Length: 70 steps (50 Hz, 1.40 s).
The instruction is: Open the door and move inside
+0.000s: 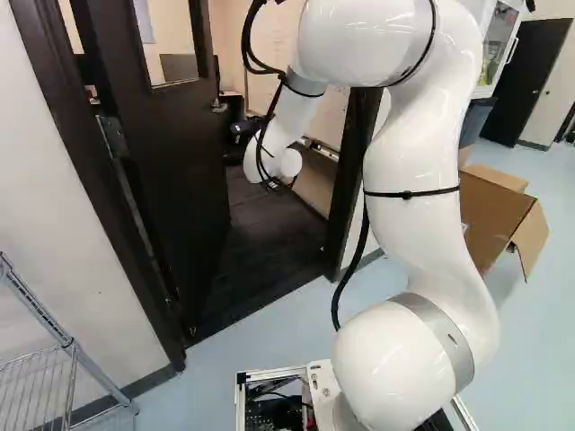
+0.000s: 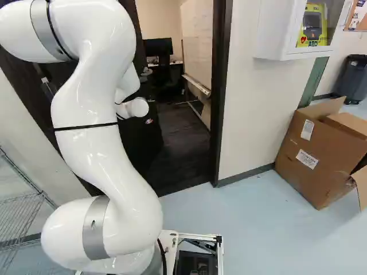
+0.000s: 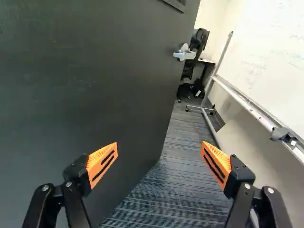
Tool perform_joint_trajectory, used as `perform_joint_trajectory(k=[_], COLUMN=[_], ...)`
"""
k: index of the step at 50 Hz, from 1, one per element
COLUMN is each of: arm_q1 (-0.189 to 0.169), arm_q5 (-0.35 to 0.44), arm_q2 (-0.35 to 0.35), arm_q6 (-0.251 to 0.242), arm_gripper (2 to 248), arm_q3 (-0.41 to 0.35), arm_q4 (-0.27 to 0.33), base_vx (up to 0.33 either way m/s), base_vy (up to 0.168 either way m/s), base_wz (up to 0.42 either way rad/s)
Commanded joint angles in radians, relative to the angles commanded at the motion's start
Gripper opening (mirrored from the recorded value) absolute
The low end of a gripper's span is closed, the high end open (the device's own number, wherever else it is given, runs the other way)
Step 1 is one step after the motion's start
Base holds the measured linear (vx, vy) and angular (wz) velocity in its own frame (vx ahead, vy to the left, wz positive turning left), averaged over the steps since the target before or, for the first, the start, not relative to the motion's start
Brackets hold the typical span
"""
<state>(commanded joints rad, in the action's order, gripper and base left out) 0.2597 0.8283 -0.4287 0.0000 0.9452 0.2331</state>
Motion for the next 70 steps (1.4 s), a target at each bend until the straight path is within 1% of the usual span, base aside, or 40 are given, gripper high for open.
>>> perform_joint_trajectory(k=[31, 70], arm_q1=[-0.045, -0.122], arm_q5=[0.0, 0.0], arm_q2=[0.143, 0.316], arm_q6=[0.0, 0.0], arm_gripper=[247, 247], arm_q3=[-0.174, -0.37], arm_q4=[-0.14, -0.147], base_vx=[0.0, 0.0], base_vy=[0.0, 0.0], base_wz=[0.0, 0.0])
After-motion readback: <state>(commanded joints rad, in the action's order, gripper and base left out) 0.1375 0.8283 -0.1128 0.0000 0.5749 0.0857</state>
